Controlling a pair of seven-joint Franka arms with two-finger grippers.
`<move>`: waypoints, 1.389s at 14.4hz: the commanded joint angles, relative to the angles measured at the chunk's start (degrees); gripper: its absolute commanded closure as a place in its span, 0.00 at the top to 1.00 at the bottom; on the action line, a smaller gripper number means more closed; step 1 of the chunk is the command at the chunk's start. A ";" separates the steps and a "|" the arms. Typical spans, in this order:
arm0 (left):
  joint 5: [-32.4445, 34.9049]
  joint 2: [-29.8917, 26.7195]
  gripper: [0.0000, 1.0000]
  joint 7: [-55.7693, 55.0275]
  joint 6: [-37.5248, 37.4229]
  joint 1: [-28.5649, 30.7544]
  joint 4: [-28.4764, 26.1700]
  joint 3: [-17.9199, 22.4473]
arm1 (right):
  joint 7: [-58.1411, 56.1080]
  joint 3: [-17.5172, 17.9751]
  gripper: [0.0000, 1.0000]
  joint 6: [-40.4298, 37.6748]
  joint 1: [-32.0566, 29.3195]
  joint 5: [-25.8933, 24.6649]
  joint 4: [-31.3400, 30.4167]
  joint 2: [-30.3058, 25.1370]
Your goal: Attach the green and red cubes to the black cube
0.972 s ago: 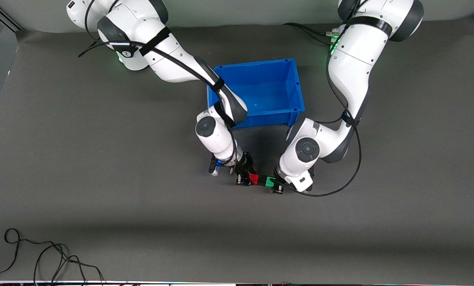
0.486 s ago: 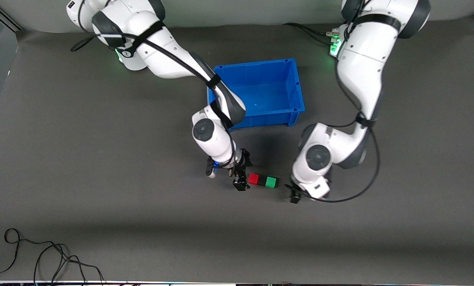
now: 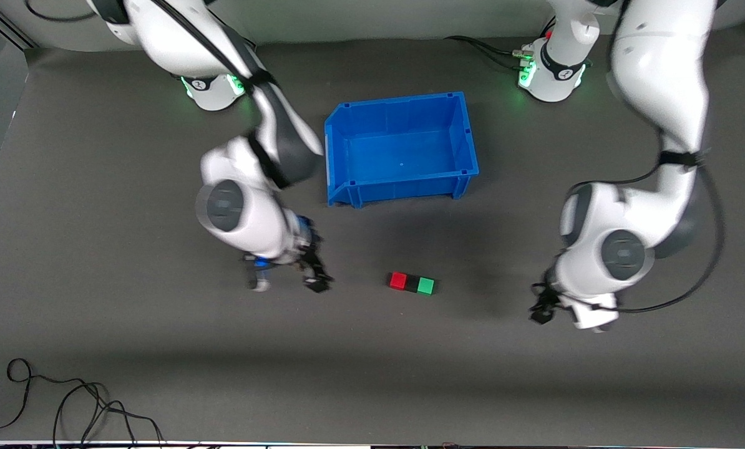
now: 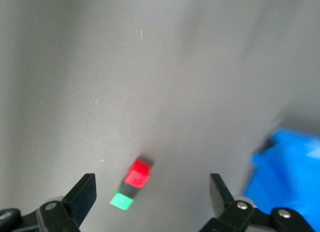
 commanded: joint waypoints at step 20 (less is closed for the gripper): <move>0.45 -24.94 1.00 63.57 -19.65 12.22 -5.17 -0.24 | -85.26 21.53 1.00 -12.35 -45.21 -25.27 -14.58 -32.15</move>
